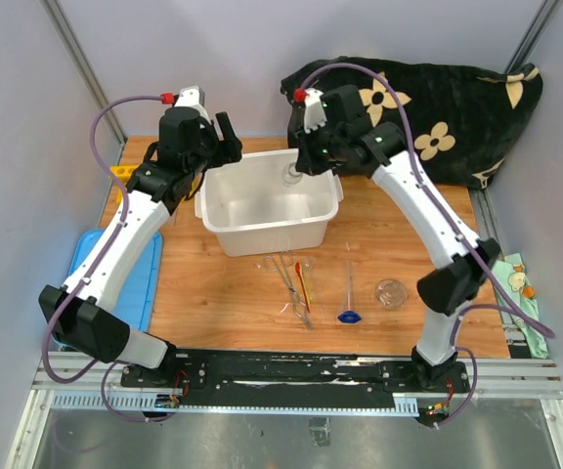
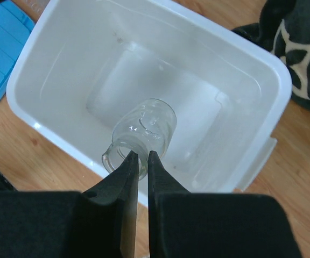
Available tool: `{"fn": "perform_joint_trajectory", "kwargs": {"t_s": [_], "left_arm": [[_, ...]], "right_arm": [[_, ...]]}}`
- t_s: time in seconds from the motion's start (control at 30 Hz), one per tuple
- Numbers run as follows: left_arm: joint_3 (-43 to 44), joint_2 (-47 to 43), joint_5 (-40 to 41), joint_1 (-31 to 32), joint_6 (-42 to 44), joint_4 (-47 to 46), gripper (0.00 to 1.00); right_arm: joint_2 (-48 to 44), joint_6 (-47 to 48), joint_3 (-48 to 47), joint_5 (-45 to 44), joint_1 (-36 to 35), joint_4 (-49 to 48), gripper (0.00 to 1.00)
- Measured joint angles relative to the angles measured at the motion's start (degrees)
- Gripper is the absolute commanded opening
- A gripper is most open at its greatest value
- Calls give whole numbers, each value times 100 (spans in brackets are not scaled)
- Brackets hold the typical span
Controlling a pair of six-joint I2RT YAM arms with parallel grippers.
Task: Organize the chemistry lab equipment
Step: Place the collection bottle in the storage box.
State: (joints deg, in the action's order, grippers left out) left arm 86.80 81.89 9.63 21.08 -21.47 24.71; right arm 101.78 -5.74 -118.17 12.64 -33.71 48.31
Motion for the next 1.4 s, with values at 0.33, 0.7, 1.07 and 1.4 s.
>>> {"fn": "perform_joint_trajectory", "kwargs": {"t_s": [0.33,0.7,1.07,1.4], "left_arm": [[-39,-264,450,-39,72,251,74],[-619,-837,597,-105,81,481,70],[-981,-1211,463,-107,-31,595,69],[-1108,-1342,466,-107,-48,608,69]], "right_arm": [[2271,-195,-2188,236,-153,-83,0],[3283,-323,-2524,280,-619,-173,0],[3842,-319,-2524,111,-802,-179,0],[4026,-319,-2564,-249,-767,-240,0]]}}
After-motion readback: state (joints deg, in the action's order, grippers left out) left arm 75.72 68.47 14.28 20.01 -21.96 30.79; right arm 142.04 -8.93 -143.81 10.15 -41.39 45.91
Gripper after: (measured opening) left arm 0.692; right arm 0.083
